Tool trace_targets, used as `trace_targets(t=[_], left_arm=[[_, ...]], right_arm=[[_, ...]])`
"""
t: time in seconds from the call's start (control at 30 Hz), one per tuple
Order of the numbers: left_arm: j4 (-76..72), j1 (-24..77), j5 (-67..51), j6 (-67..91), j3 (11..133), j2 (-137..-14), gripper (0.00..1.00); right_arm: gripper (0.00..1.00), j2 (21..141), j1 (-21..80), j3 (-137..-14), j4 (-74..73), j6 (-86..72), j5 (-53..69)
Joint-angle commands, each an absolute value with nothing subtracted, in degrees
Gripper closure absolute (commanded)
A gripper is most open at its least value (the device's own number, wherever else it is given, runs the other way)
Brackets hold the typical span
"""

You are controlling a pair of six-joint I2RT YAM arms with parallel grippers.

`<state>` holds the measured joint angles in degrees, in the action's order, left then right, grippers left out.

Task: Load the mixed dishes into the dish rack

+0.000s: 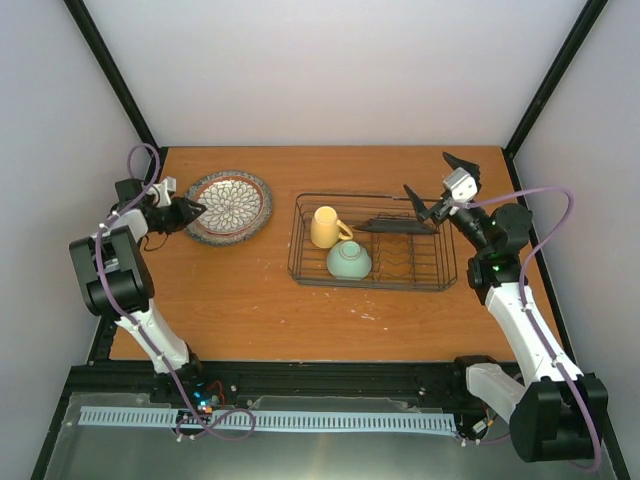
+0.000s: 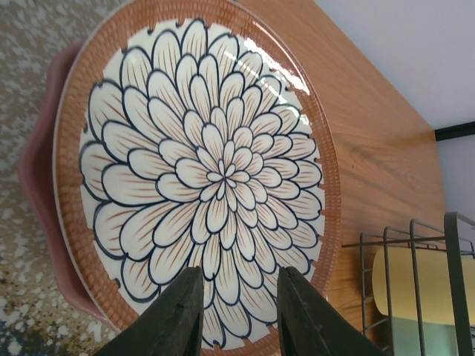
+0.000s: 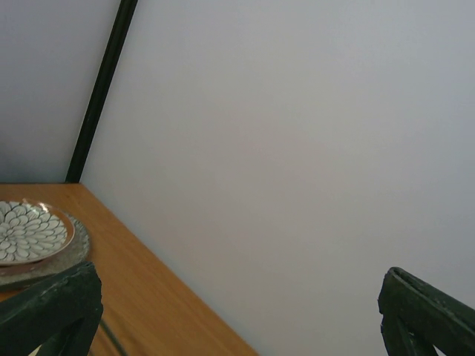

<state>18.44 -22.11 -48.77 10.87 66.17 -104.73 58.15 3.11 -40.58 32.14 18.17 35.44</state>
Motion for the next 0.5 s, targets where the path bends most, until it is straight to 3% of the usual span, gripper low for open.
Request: trace_targets(t=[0.0, 0.27, 0.47], left_arm=[[17.1, -22.3, -46.3, 10.5, 68.2, -102.2, 0.71], [15.9, -22.3, -45.8, 10.9, 65.6, -101.0, 0.72], [13.6, -22.3, -48.0, 13.1, 64.5, -101.2, 0.72]], right_arm=[[0.00, 56.6, 3.5, -39.2, 27.0, 20.2, 35.3], [0.00, 49.6, 3.6, -42.3, 8.1, 14.6, 38.0], [0.00, 42.4, 3.8, -42.8, -9.1, 2.6, 30.7]])
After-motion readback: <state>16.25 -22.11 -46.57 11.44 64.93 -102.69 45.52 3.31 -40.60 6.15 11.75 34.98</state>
